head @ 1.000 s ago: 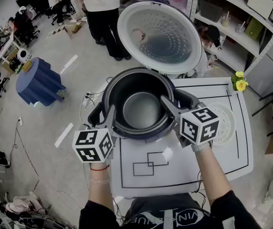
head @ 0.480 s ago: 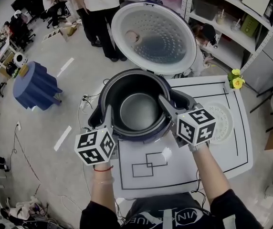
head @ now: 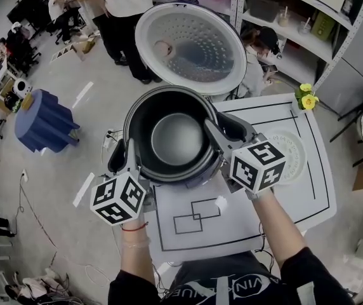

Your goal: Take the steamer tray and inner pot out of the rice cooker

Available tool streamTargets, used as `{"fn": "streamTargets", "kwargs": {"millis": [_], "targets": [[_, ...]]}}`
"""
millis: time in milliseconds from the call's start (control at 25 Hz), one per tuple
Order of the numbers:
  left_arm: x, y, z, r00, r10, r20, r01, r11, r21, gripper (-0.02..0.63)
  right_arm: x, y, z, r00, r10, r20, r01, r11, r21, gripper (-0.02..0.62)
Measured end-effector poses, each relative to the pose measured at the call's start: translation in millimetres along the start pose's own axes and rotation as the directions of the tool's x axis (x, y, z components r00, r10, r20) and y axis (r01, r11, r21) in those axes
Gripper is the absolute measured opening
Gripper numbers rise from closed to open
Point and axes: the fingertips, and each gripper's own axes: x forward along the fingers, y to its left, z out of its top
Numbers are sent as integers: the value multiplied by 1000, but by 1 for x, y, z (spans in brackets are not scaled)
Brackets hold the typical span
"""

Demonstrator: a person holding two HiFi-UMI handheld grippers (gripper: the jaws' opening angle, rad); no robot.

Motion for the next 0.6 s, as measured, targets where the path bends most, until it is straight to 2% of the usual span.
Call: {"fn": "streamTargets", "kwargs": {"millis": [600], "targets": [[-32, -25, 64, 986, -45, 160, 48, 999, -16, 95, -33, 25, 68, 981, 31, 189, -31, 1000, -1, 95]]}}
